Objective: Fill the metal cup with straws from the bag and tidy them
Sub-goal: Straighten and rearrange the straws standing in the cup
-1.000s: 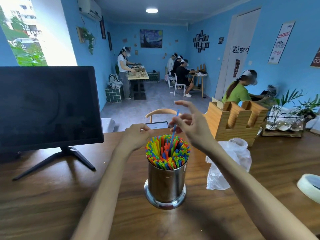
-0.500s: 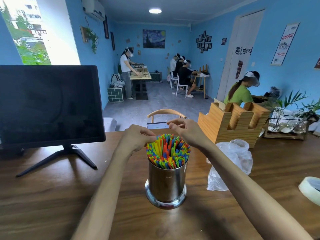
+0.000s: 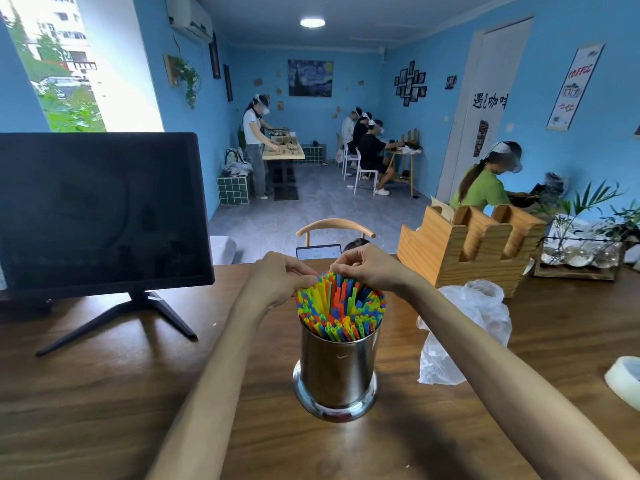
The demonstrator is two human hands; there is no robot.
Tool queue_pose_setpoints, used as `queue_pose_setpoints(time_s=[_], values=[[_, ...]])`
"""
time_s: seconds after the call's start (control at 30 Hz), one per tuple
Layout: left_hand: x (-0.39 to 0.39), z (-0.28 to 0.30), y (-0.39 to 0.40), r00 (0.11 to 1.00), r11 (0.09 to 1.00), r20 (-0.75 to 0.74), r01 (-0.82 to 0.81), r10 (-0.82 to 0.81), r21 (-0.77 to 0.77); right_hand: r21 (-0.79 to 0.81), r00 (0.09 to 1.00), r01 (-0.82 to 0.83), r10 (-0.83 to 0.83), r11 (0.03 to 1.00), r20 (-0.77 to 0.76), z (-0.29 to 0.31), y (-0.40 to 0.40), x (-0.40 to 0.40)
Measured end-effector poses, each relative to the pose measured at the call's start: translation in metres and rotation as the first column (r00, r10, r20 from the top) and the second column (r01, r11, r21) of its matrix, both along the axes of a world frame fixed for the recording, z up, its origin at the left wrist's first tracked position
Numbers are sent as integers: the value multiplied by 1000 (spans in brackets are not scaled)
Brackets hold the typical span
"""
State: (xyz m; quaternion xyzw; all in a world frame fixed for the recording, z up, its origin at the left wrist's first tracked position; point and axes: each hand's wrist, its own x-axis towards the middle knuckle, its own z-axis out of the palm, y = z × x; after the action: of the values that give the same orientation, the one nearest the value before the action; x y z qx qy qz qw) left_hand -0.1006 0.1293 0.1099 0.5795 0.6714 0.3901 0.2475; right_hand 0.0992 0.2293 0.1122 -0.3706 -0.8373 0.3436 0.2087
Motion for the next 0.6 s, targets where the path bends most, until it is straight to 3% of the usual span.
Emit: queue_pose_setpoints(time_s=[0.4,0.5,0.6], values=[[-3,5,2,997,997,36,69,-68,-17,103,964,14,14,995,-267,44,-11,5],[-1,10,5,998,998,20,54,-55,36,130,966,-1,35,992,-256,60,-18,5],[6,18,7,990,982,2,139,-141,130,201,979,-10,50,979,-197,67,-24,3]])
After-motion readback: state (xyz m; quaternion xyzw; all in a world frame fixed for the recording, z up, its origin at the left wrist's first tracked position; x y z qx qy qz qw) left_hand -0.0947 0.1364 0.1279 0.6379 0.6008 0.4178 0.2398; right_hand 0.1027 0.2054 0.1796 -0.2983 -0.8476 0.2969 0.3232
